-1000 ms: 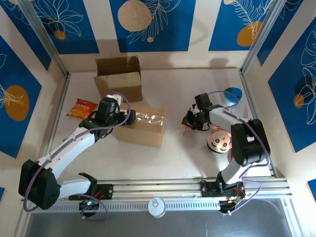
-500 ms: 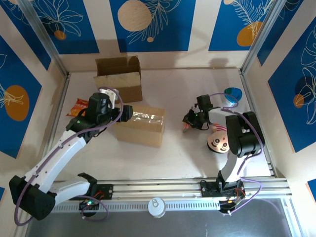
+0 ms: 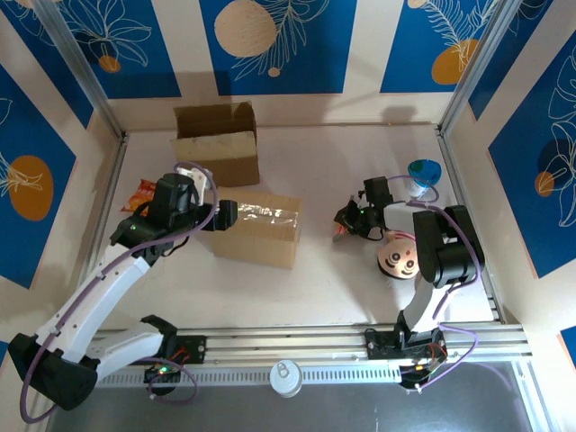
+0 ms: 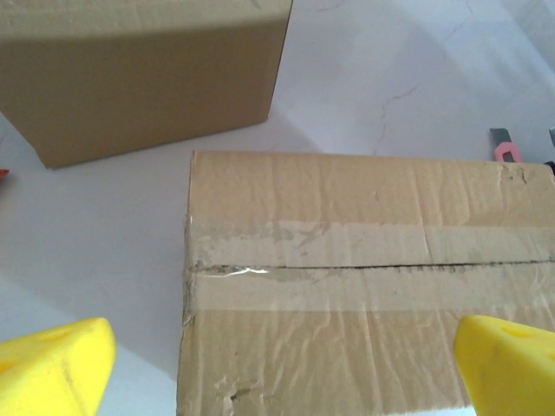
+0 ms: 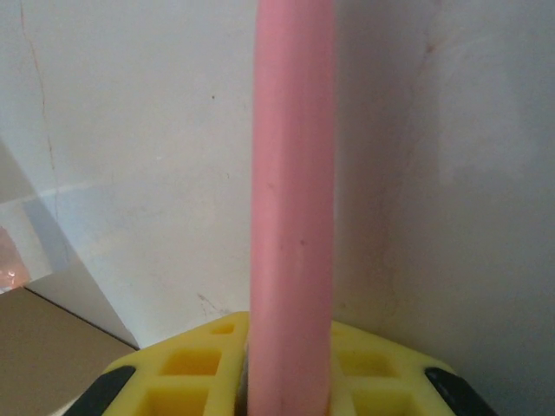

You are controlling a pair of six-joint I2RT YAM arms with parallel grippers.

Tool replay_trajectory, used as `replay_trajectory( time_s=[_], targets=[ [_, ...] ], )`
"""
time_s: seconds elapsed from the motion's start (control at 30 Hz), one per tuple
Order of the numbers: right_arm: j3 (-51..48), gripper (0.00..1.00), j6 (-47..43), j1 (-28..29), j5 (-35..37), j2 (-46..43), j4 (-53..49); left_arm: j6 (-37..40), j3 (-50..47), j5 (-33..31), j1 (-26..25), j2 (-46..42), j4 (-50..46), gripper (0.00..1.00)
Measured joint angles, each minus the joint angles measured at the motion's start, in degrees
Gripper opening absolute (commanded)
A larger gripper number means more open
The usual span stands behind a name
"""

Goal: Unpack the express box

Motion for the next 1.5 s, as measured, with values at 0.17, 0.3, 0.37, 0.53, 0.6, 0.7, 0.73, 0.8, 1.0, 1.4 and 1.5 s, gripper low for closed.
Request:
replay_trajectory(
  time_s=[0.17, 0.3, 0.37, 0.53, 0.6, 0.7, 0.73, 0.8, 1.0, 1.4, 1.5],
  targets=[
    [-0.37, 0.37, 2.25, 0.28, -0.13, -0.66, 0.74, -0.90, 0.17, 1.01, 0.00, -1.70, -3.37, 1.00],
    [-1.79, 0.50, 4.57, 0.74, 1.16, -2.62, 1.60, -2.54, 0.17, 1.49, 0.00, -4.66, -7.45, 0.95],
    [-2.54, 0.57, 5.40, 1.05, 2.19, -4.48, -0.17, -3.80, 0.00, 1.73, 0.00, -5.73, -9.66, 0.82],
    [-1.66, 0.78, 4.57, 4.09, 7.63, -11.52, -13.00, -9.25, -7.52, 3.15, 0.00, -7.48, -12.07, 0.31],
    [0.44, 0.82, 3.91, 6.16, 9.33, -14.47, -17.09, -11.32, -12.02, 3.58, 0.00, -7.15, -12.20, 0.26],
    [6.73, 0.88, 1.49, 9.51, 12.90, -16.37, -25.11, -14.34, -16.26, 4.22, 0.00, -6.29, -11.23, 0.21],
    [11.32, 0.89, -0.15, 11.15, 14.25, -16.26, -28.52, -15.56, -17.94, 4.46, 0.00, -6.03, -9.33, 0.21],
    [20.92, 0.91, -2.95, 14.25, 15.61, -15.72, -31.36, -17.77, -20.76, 4.72, 0.00, -4.52, -5.66, 0.22],
    [40.74, 0.92, -8.22, 17.88, 13.70, -8.35, -32.06, -21.73, -22.67, 2.95, 0.17, 1.75, 4.52, 0.21],
    [40.89, 0.92, -9.18, 23.19, 5.79, 6.49, -32.06, -22.32, -19.74, 0.02, 5.64, 10.84, 13.18, 0.21],
    [36.26, 0.92, -7.82, 24.26, 5.27, 2.82, -30.38, -21.90, -19.52, 0.04, 6.21, 11.67, 13.55, 0.22]
  ],
)
